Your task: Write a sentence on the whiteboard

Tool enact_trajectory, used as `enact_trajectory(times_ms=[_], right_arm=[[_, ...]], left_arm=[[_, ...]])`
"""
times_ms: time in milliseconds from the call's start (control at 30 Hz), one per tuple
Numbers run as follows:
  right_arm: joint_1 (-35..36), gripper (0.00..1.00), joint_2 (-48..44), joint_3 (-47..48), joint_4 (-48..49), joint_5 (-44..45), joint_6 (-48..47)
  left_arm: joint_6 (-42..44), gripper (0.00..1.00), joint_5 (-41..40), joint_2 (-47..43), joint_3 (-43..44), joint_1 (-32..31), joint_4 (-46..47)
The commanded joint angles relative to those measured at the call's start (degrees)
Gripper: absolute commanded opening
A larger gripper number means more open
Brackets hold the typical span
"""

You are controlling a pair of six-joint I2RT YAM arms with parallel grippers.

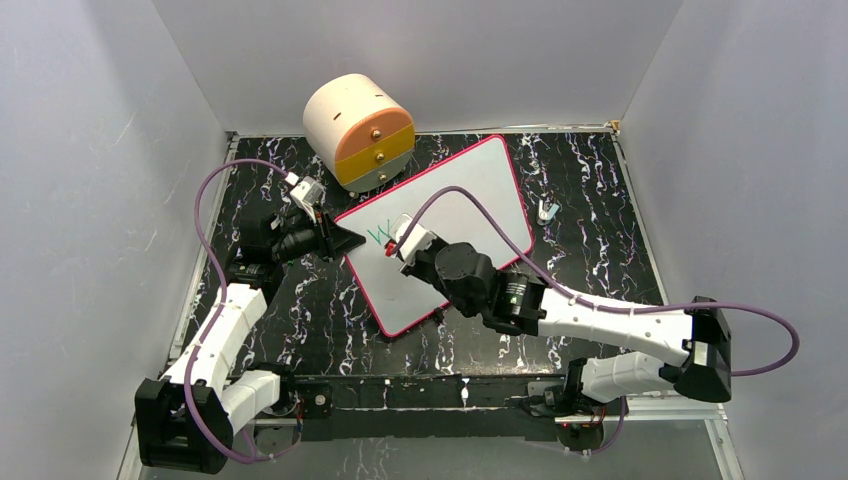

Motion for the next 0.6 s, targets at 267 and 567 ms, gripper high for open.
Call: enact_trajectory(times_ms=[267,567], right_arm=[[-1.53,0.00,1.11,-2.38,2.66,0.55,2.76],[-2.04,0.00,1.46,-2.31,4.11,0.13,2.50]], left_arm=[[11.66,0.00,-8.29,2.39,-2.47,-0.69,-9.00],[11.66,0.00,-8.15,2.64,-2.51,-0.69,-9.00]])
